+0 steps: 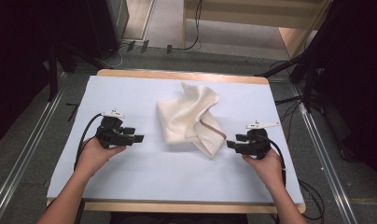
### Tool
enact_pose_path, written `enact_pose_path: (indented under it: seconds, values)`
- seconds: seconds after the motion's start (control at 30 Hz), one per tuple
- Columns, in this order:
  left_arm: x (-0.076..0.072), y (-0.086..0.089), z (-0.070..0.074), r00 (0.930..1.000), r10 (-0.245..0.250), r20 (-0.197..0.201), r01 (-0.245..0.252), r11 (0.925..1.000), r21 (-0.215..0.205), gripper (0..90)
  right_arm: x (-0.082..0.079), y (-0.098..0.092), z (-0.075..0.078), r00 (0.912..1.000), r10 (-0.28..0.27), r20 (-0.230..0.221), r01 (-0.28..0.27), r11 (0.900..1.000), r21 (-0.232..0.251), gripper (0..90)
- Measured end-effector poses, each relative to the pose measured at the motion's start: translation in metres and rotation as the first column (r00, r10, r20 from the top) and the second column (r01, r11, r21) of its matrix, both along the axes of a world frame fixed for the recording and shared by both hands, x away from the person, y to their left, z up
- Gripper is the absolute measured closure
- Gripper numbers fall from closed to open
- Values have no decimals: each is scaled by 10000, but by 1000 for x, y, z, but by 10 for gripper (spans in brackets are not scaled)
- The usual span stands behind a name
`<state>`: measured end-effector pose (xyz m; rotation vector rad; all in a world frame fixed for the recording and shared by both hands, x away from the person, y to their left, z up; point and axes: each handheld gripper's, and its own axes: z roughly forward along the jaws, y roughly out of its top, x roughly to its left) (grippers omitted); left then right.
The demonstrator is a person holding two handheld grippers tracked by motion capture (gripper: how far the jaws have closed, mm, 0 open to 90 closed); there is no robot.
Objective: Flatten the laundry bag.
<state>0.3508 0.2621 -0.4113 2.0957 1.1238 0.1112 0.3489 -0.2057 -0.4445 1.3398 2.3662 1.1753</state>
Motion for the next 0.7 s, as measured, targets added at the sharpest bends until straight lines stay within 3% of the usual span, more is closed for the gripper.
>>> enact_pose_path:
  seconds: [0.13, 0.27, 0.7]
  values:
    - [0, 1, 0, 10000, -15, -56, 14, 10000, -61, 434, -2, 4, 6, 9994, 21, 355, -9, 9994, -349, 445]
    - [0, 1, 1, 10000, 15, -63, -16, 9999, -123, 433, -3, 6, 13, 9991, 48, 411, -47, 10000, -35, 443]
    - [-2, 1, 5, 9999, -92, 55, 93, 9996, -256, 417, -3, 34, 23, 9957, 664, 648, -651, 9977, -209, 408]
